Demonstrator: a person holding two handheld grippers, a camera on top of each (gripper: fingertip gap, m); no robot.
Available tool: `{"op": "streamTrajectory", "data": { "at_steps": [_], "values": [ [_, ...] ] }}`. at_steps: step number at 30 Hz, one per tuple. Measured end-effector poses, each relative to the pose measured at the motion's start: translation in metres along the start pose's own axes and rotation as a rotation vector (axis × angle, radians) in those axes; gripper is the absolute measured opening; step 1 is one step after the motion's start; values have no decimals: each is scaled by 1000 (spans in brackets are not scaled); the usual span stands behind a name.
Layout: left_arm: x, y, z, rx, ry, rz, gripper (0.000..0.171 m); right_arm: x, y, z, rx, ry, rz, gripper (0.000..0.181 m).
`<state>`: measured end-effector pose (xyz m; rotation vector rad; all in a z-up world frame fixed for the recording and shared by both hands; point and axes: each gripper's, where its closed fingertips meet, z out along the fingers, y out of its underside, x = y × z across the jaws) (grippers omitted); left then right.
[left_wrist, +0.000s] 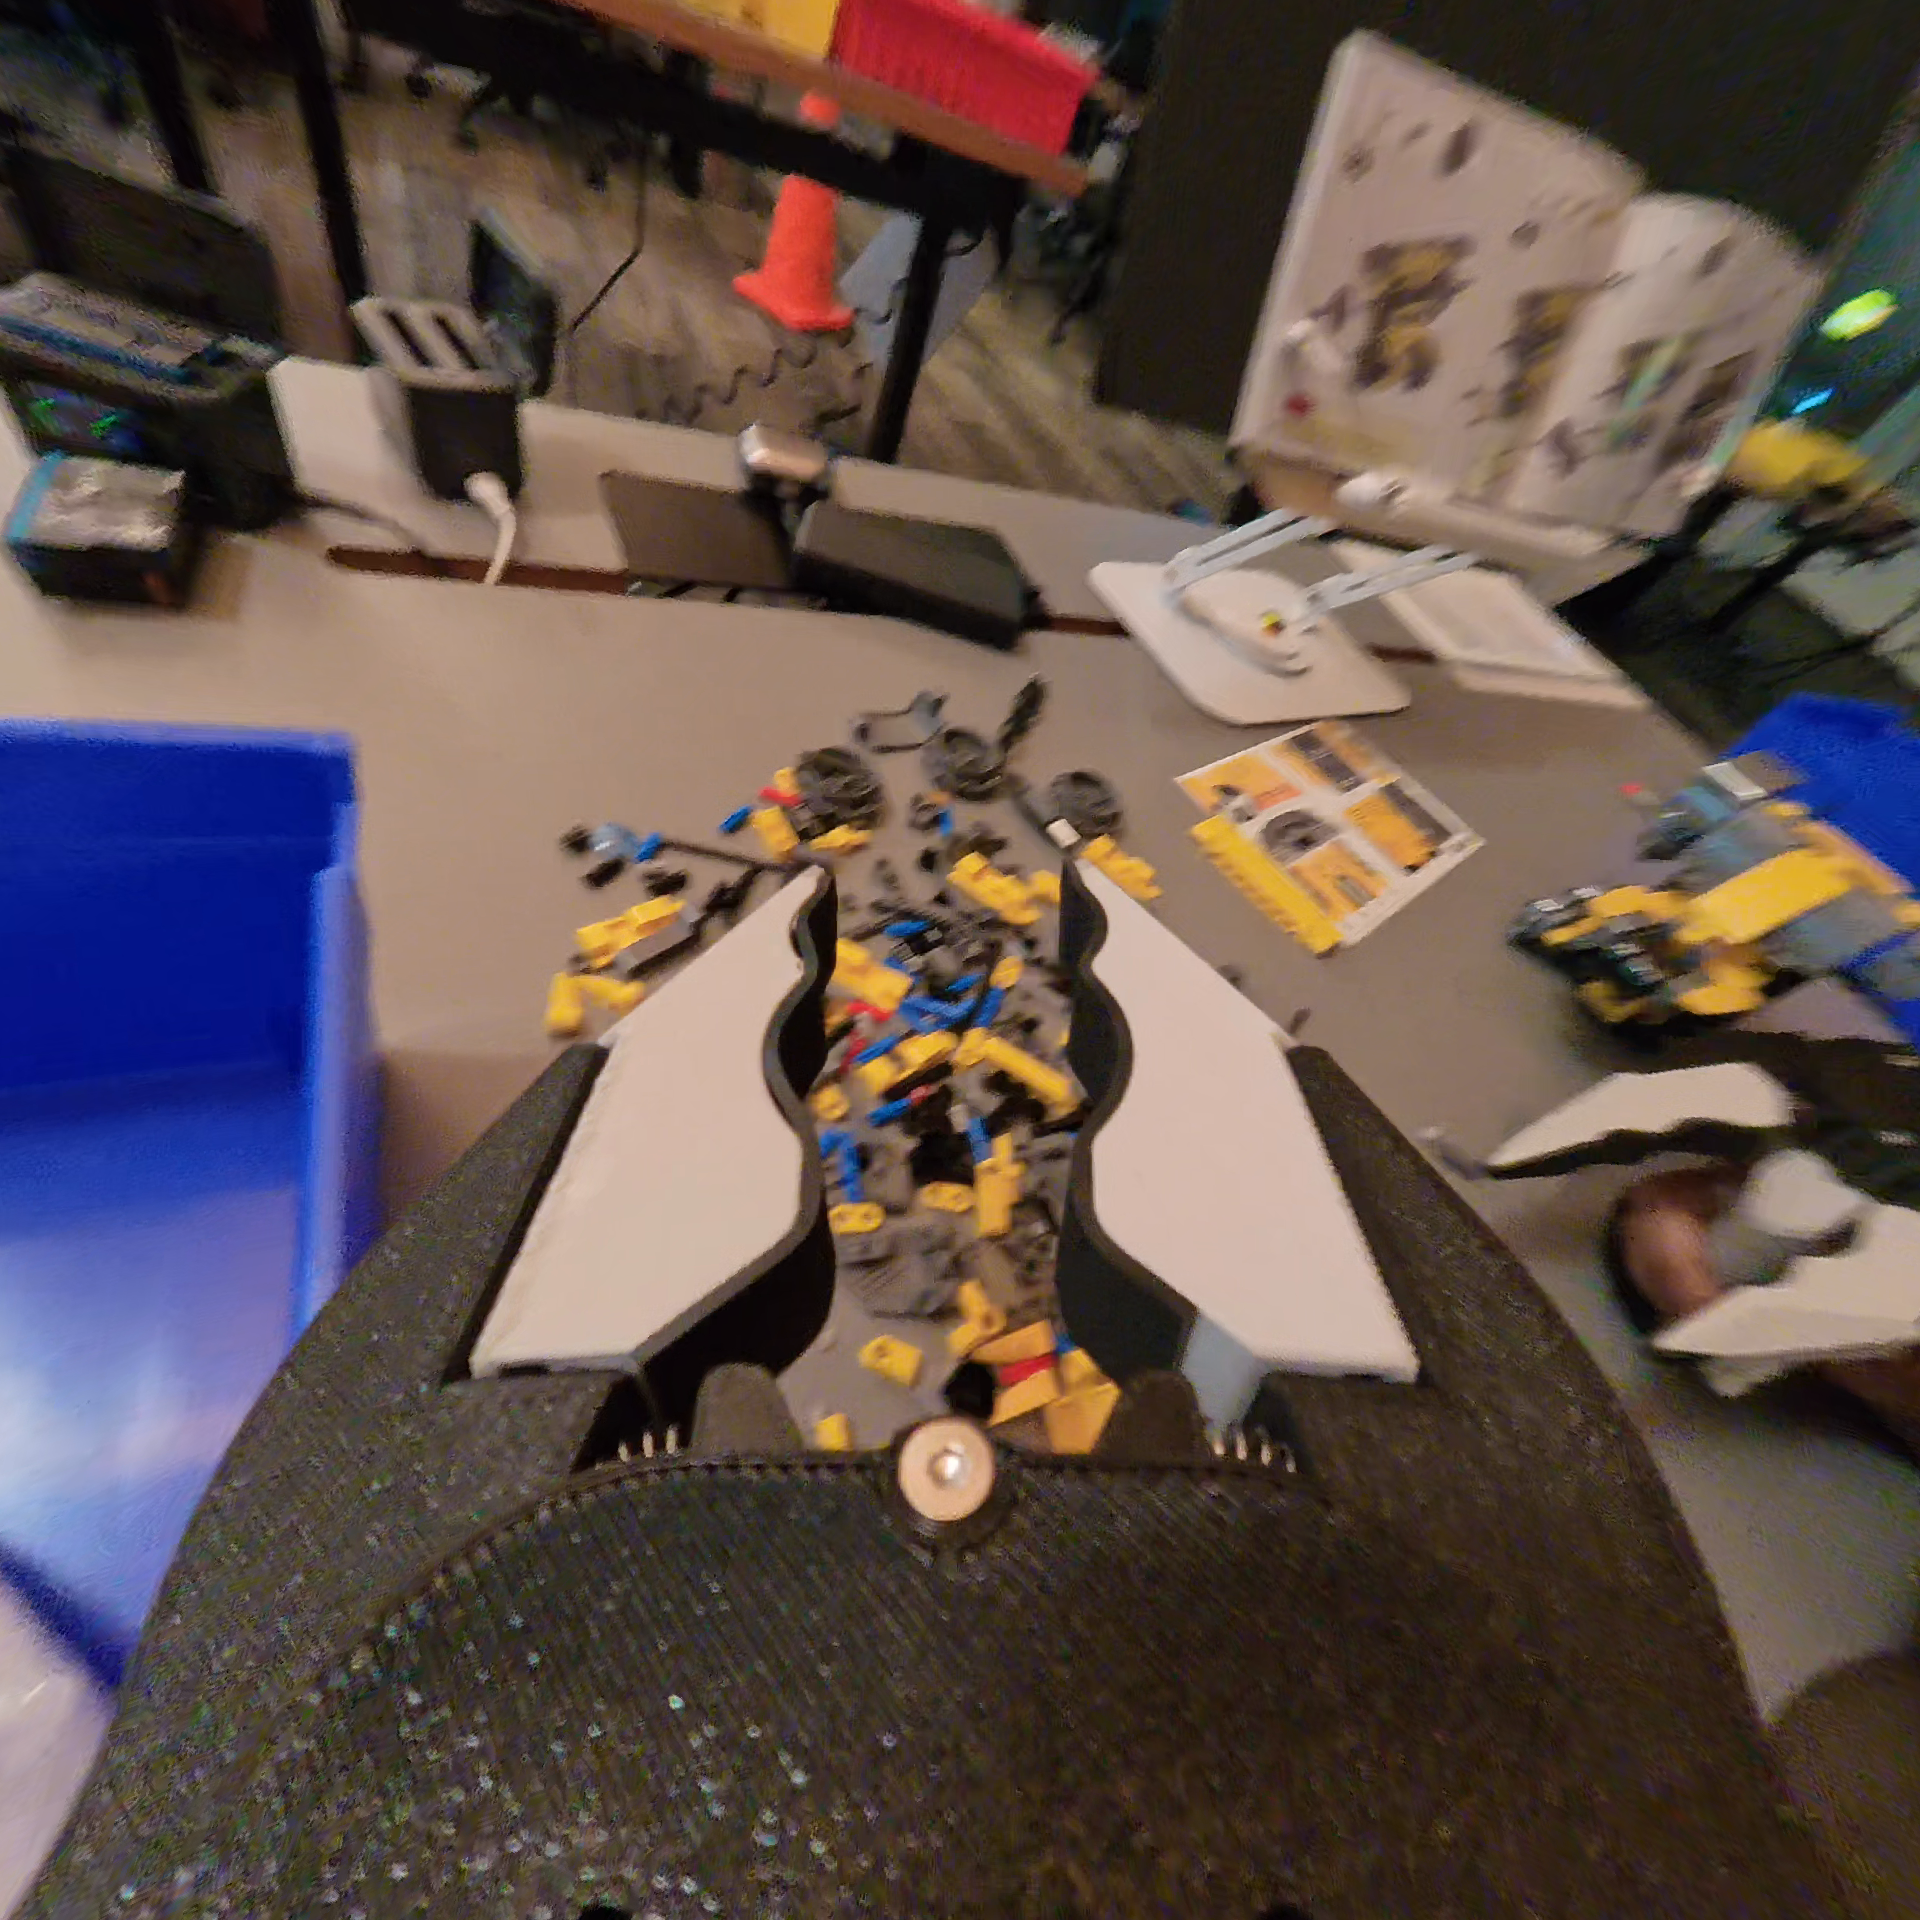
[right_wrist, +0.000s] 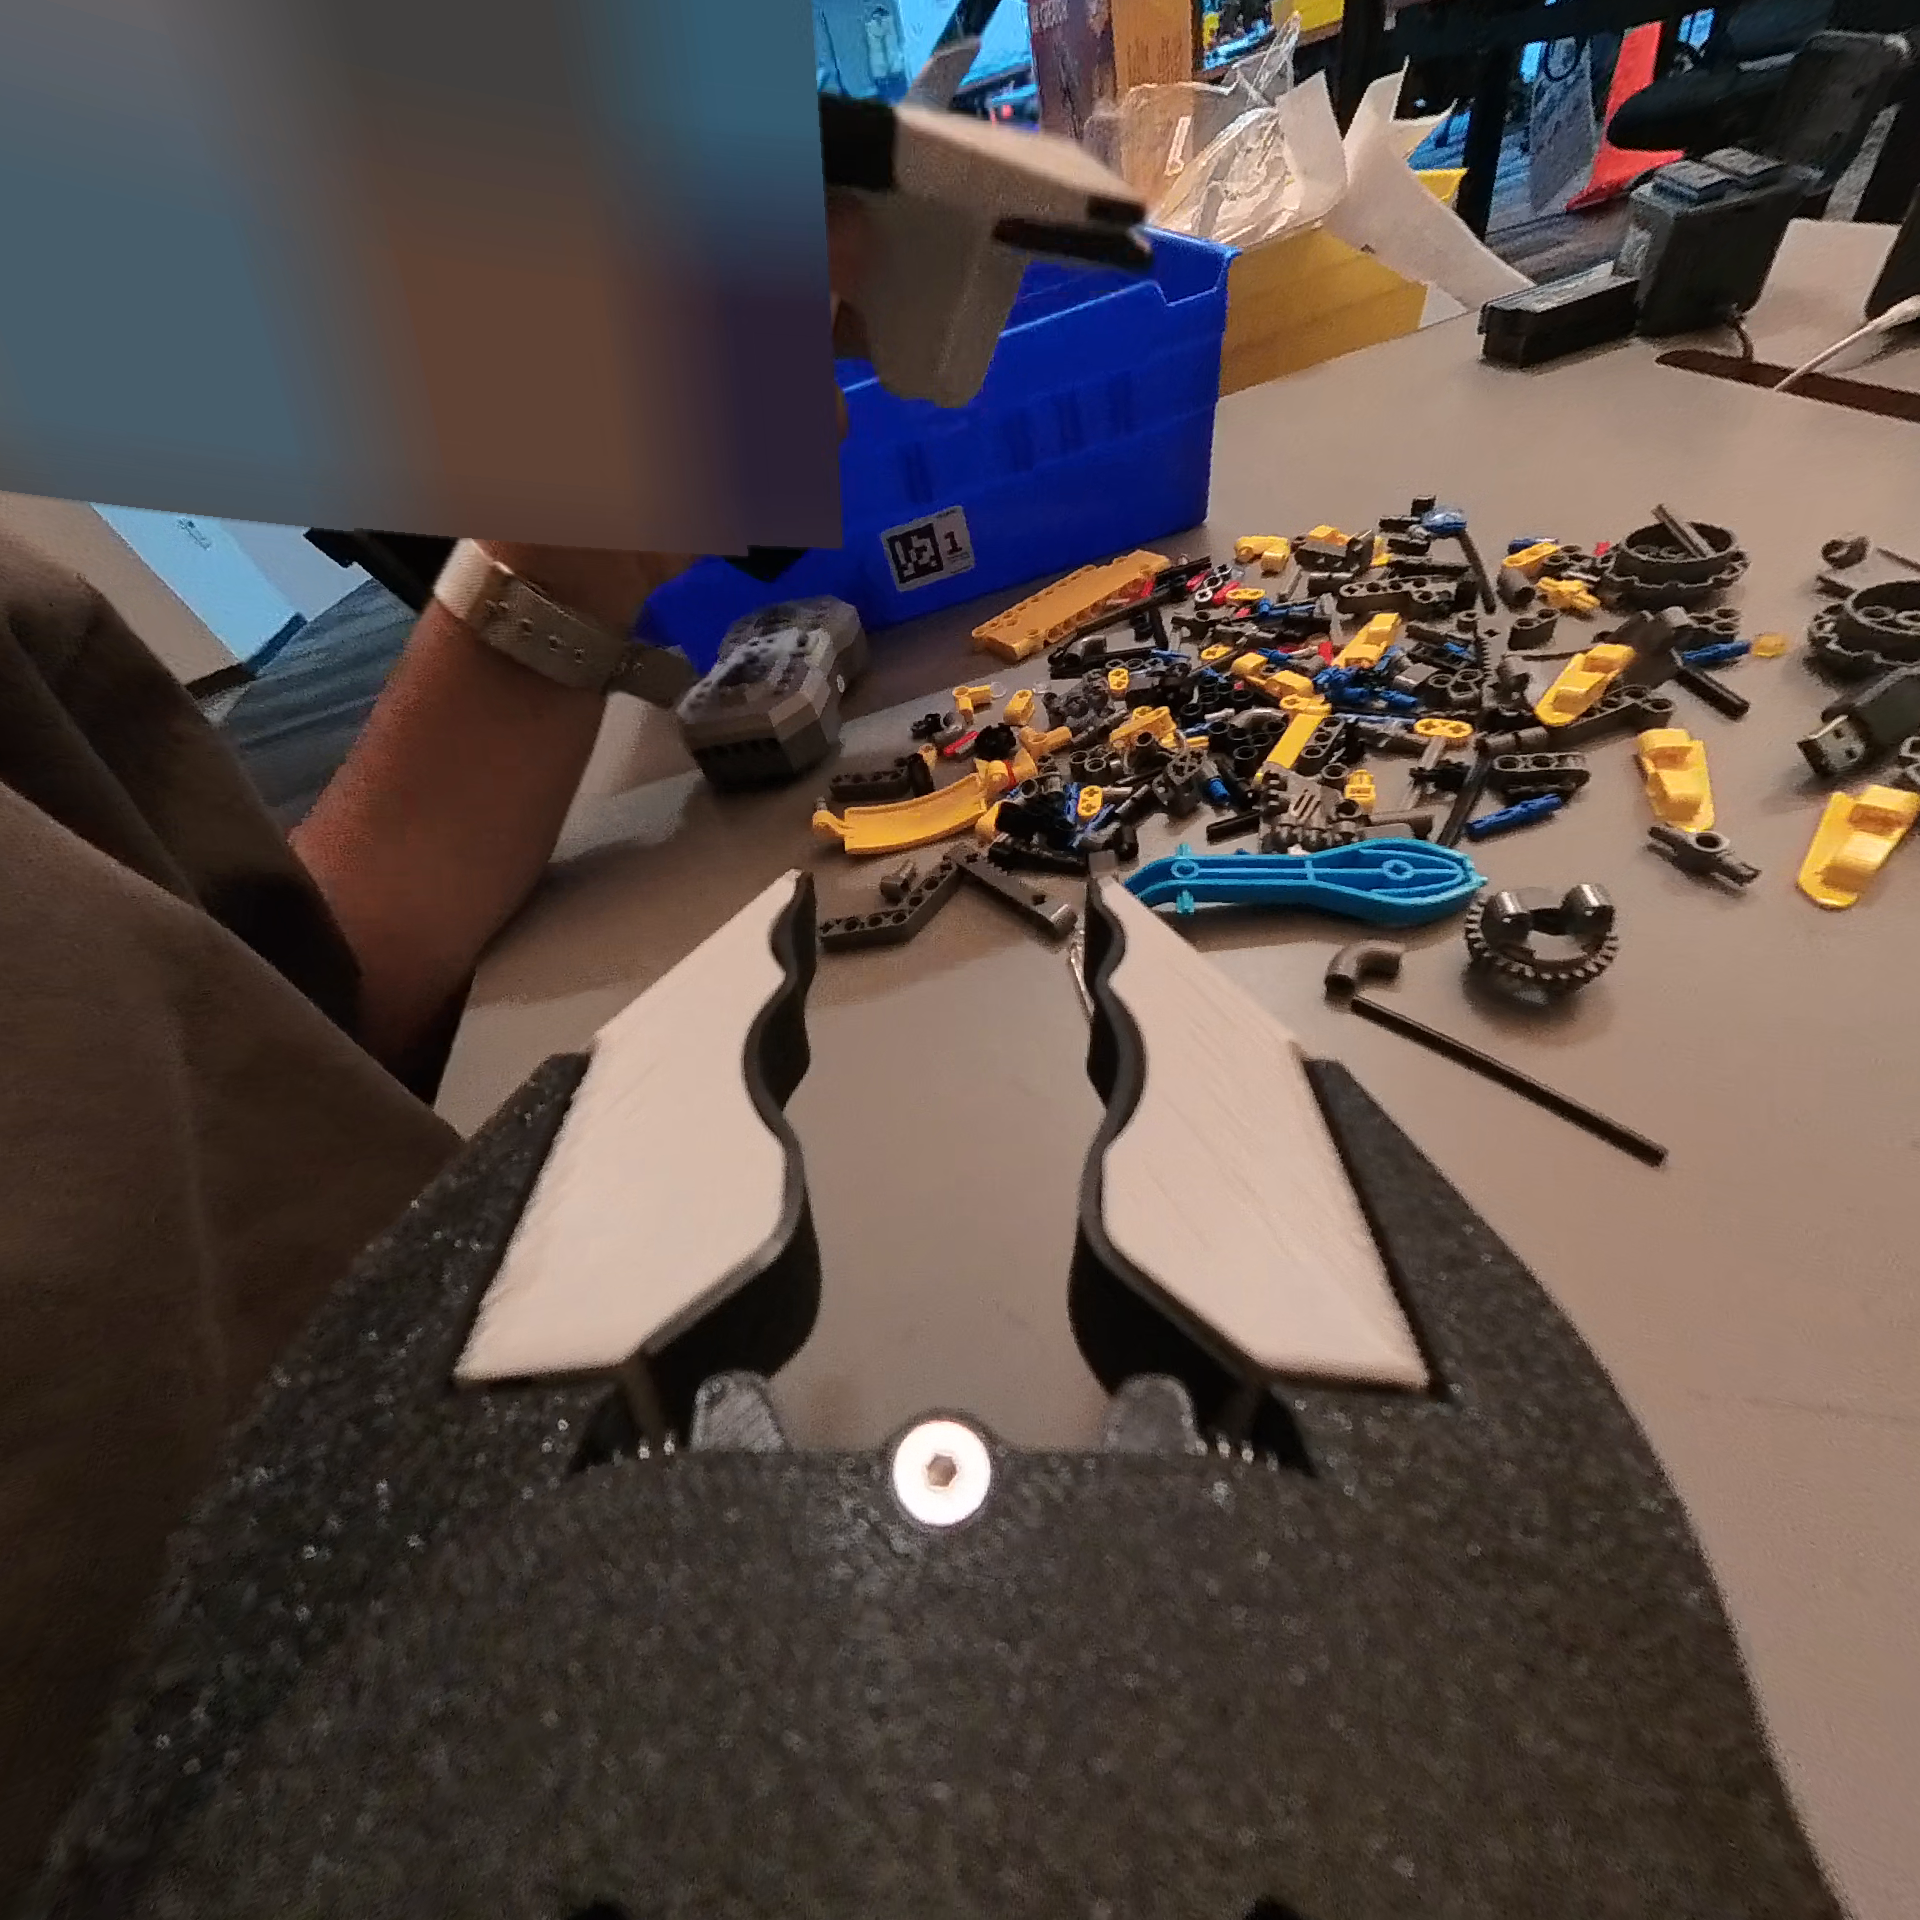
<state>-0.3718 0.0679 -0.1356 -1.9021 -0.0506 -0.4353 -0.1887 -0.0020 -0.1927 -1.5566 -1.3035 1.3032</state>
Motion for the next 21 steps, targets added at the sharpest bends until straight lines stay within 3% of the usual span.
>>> {"op": "streamTrajectory", "data": {
  "at_steps": [3,6,11,15,18,21],
  "values": [
    [23,-16,-7,57,78,13,42,3,1,1,-8,5,21,51],
    [14,-30,-14,48,-8,63,44,5,-1,5,-16,27,5,50],
    [35,-56,-26,71,-10,124,50,5,-18,20,-55,105,-205,49],
    [28,-48,-27,58,-105,216,48,9,-30,44,-121,116,-221,48],
    [28,-34,-27,-2,-88,227,48,21,-31,67,-154,113,-182,43],
    [20,-29,-38,-22,-131,239,48,30,-29,88,-210,110,-199,25]
  ]
}}
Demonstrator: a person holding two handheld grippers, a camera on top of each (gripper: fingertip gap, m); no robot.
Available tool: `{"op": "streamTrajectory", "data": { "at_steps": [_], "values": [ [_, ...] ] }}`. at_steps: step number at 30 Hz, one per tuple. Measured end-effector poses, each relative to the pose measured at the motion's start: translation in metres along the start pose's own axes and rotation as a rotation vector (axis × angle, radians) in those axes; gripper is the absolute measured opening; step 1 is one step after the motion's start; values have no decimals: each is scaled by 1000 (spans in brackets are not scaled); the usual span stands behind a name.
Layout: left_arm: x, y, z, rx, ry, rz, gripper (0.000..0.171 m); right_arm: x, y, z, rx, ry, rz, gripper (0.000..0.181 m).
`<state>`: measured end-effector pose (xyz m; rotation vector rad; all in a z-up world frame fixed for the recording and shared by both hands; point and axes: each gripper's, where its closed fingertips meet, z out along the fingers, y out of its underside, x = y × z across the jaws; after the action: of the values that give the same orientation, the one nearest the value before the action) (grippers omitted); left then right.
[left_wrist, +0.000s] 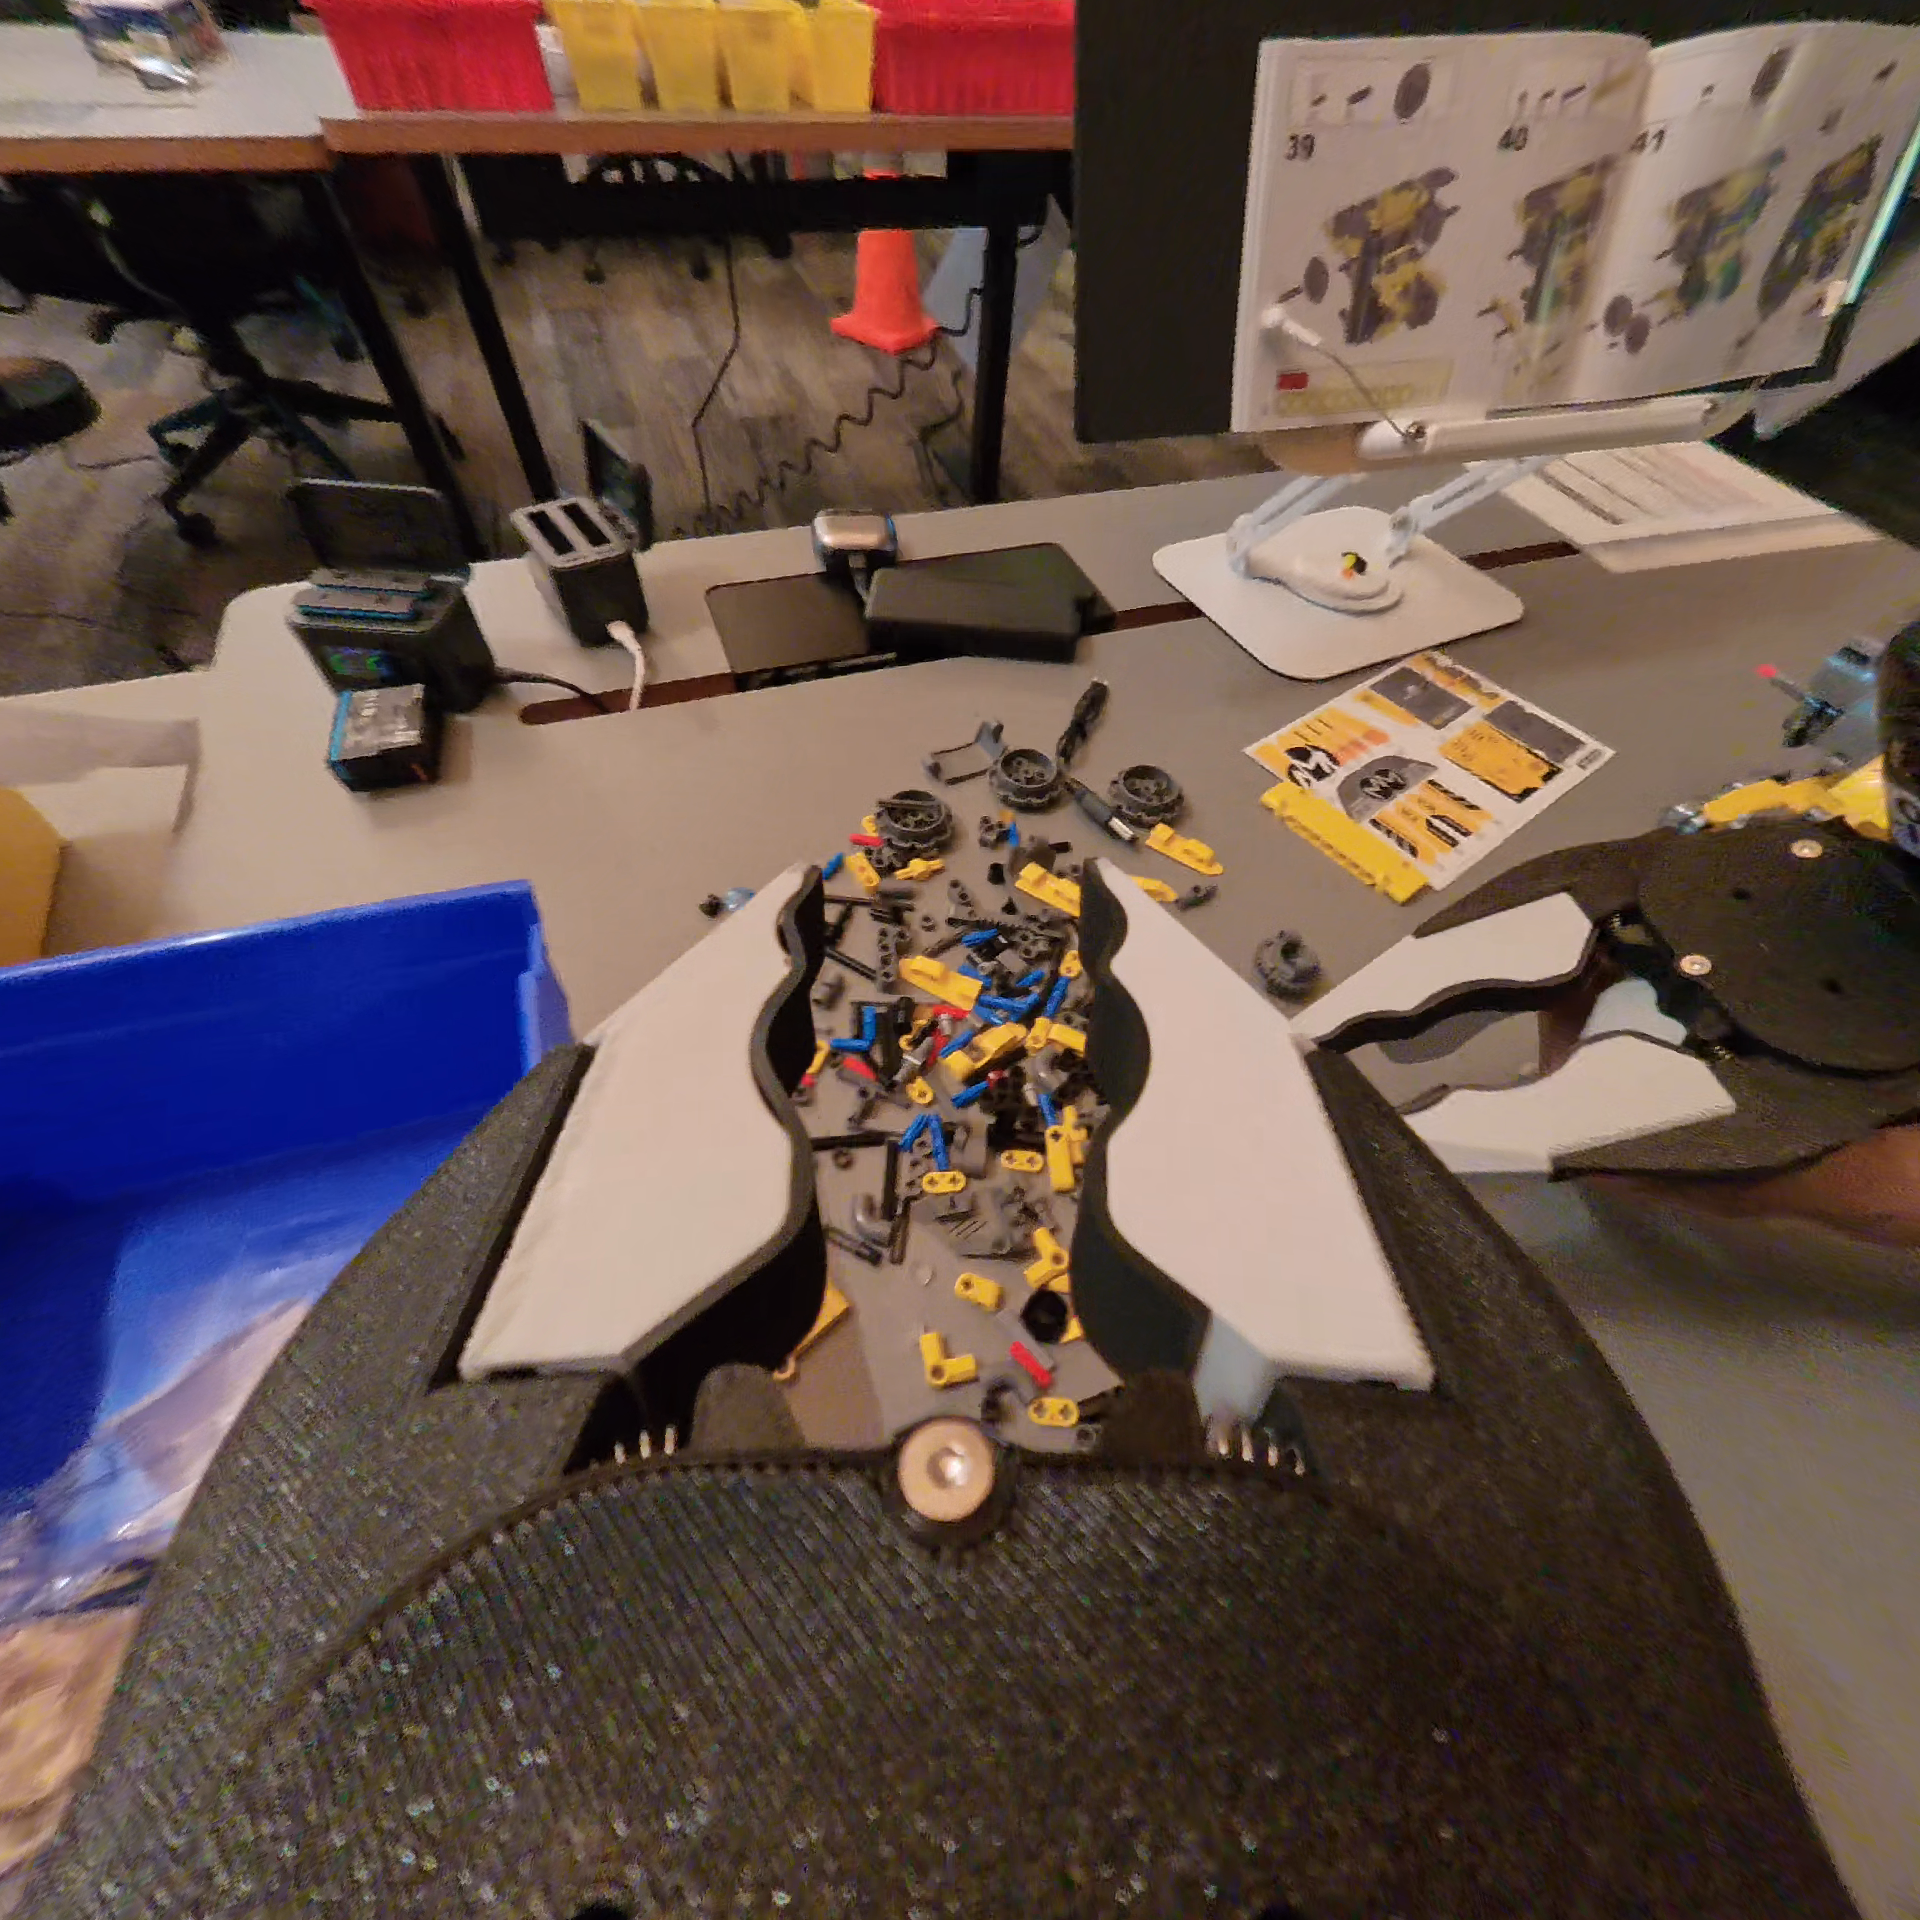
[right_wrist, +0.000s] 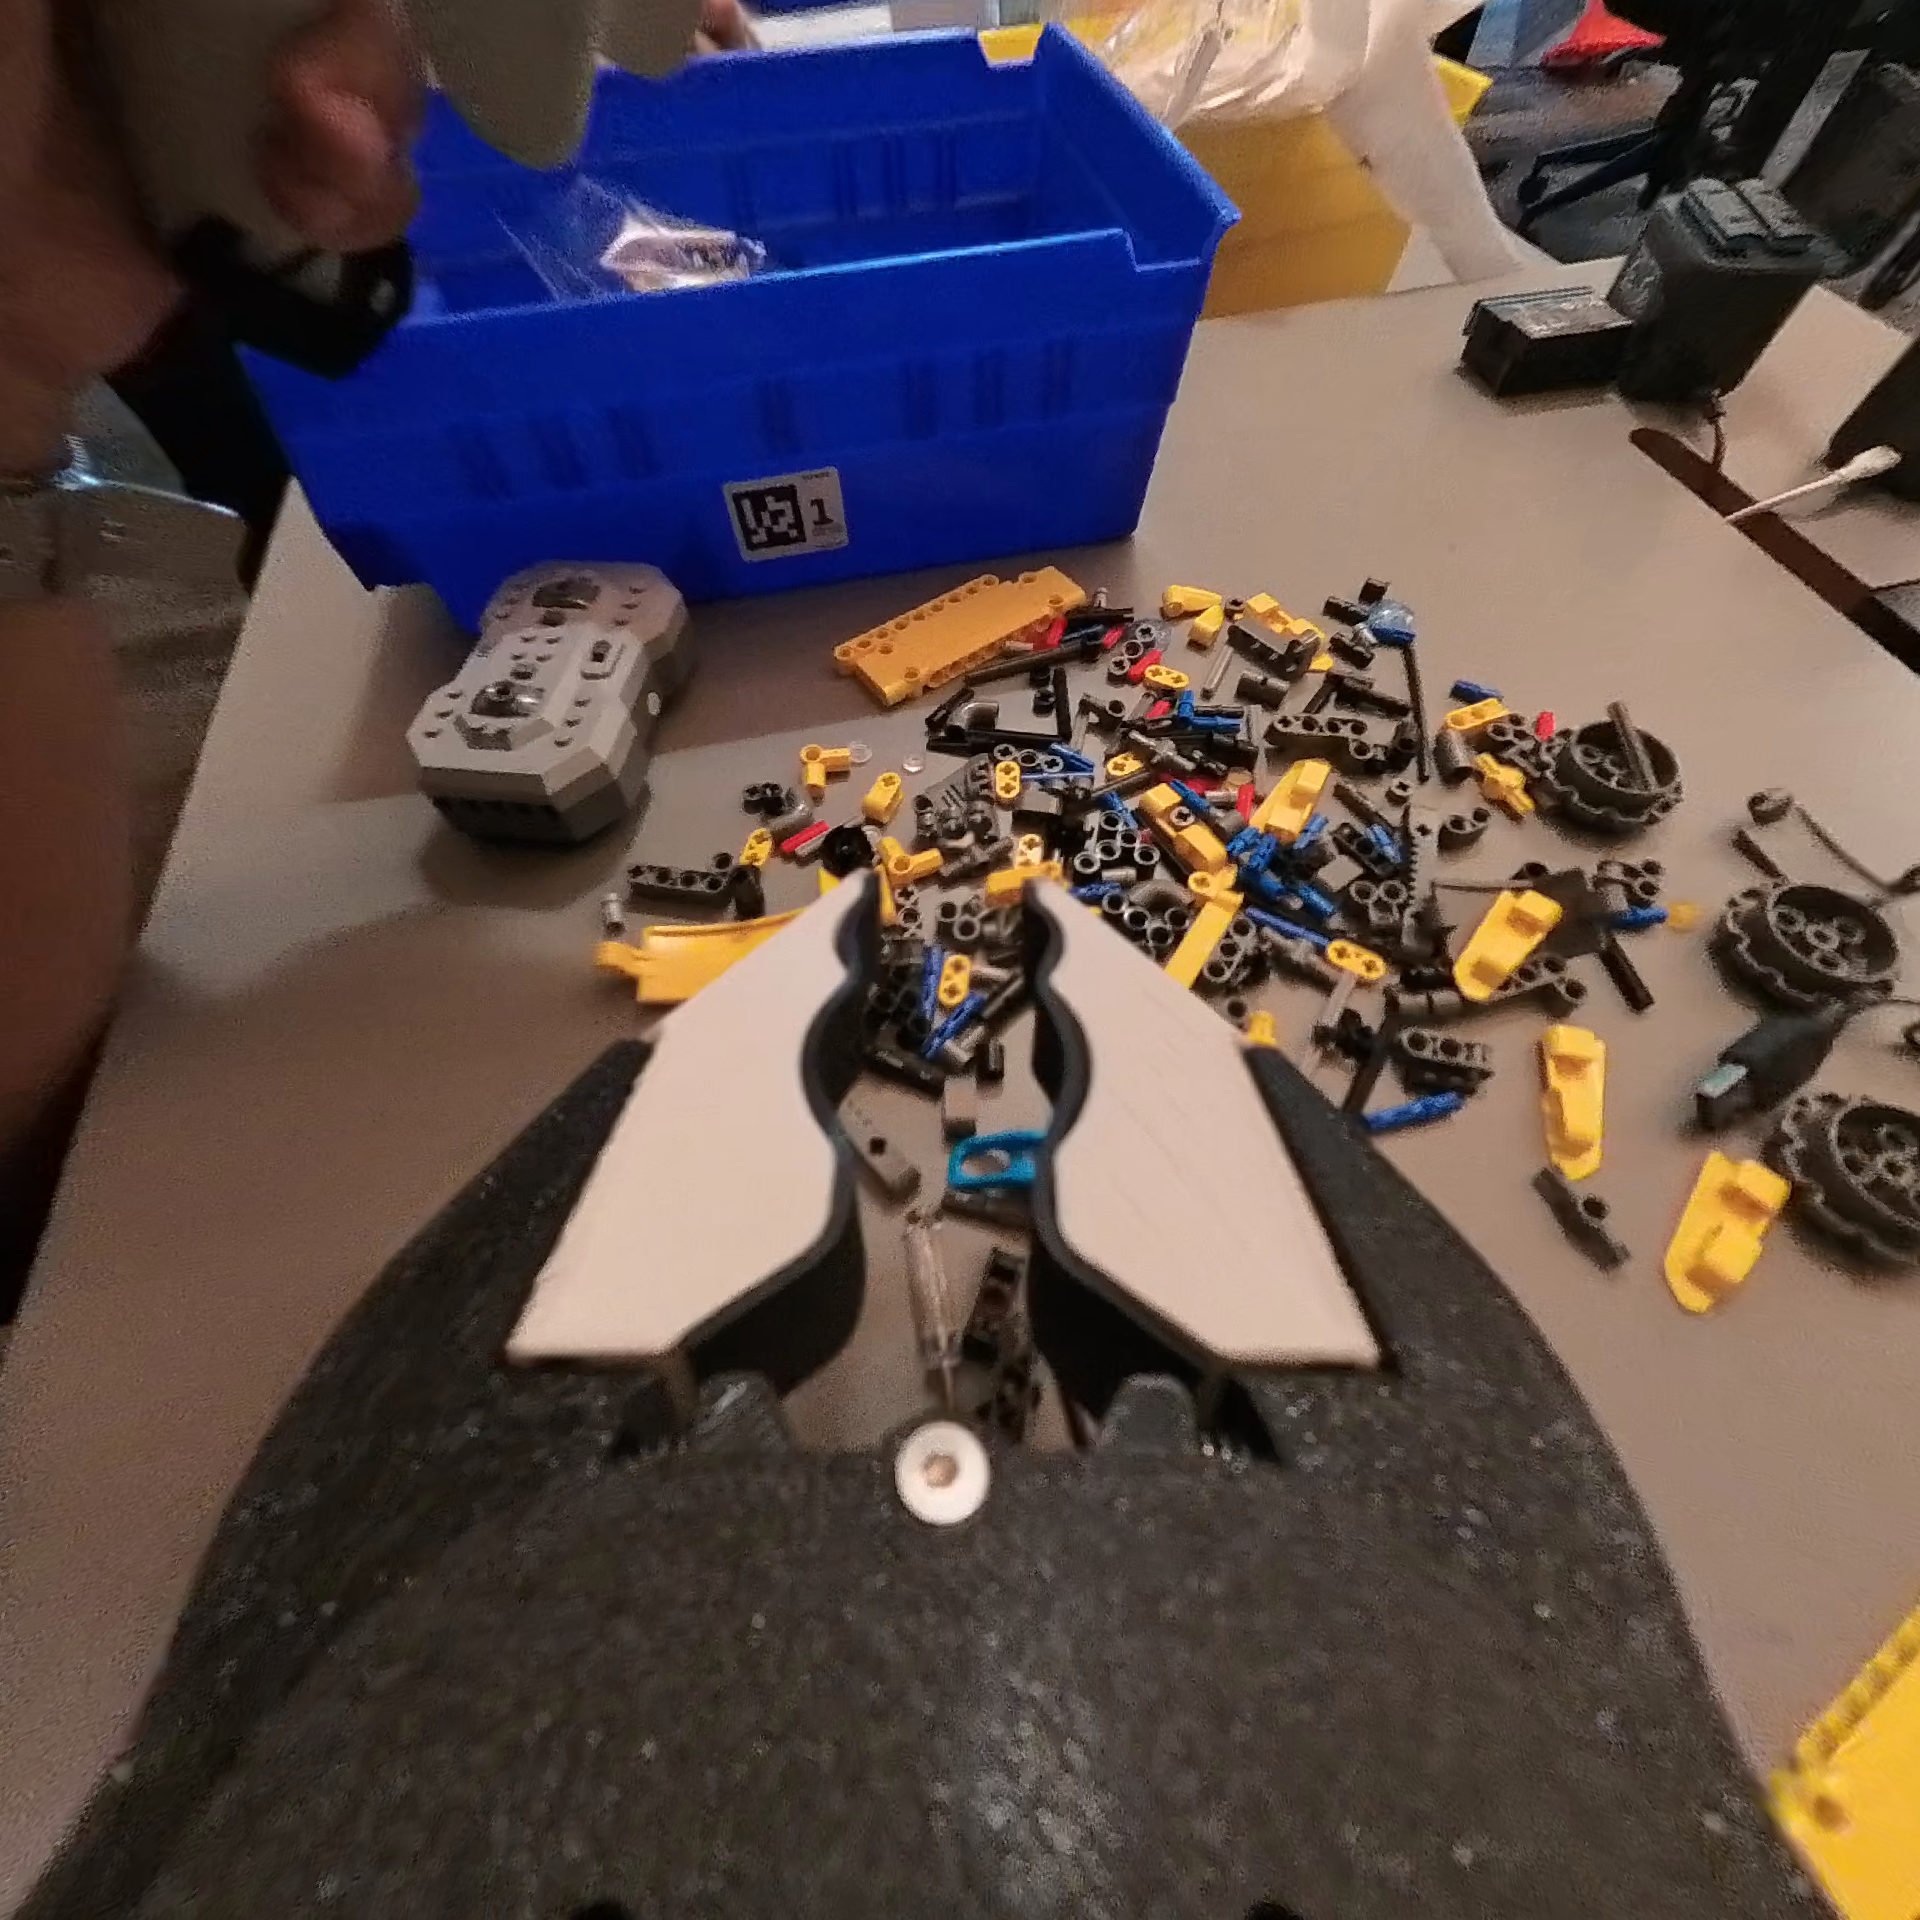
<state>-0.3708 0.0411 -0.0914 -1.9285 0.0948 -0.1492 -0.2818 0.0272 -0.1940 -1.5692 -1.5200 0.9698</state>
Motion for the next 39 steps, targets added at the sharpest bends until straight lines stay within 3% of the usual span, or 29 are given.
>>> {"op": "streamTrajectory", "data": {
  "at_steps": [5,10,16,23,26,31,39],
  "values": [
    [-14,-4,-7,115,10,-81,48,12,0,30,-93,41,-77,19],
    [-10,-24,-11,367,137,-209,45,14,22,58,-251,-46,-4,29],
    [-18,-14,-5,356,126,-216,42,26,37,68,-377,20,-63,28],
    [-15,-11,2,354,156,-223,42,21,39,69,-376,-27,-49,20],
    [-15,-9,4,356,162,-213,42,30,31,59,-346,15,-64,10],
    [-16,-9,3,357,134,-185,42,39,19,31,-279,51,-10,9],
    [-10,-9,7,346,147,-174,42,37,43,0,-277,130,15,9]
  ]
}}
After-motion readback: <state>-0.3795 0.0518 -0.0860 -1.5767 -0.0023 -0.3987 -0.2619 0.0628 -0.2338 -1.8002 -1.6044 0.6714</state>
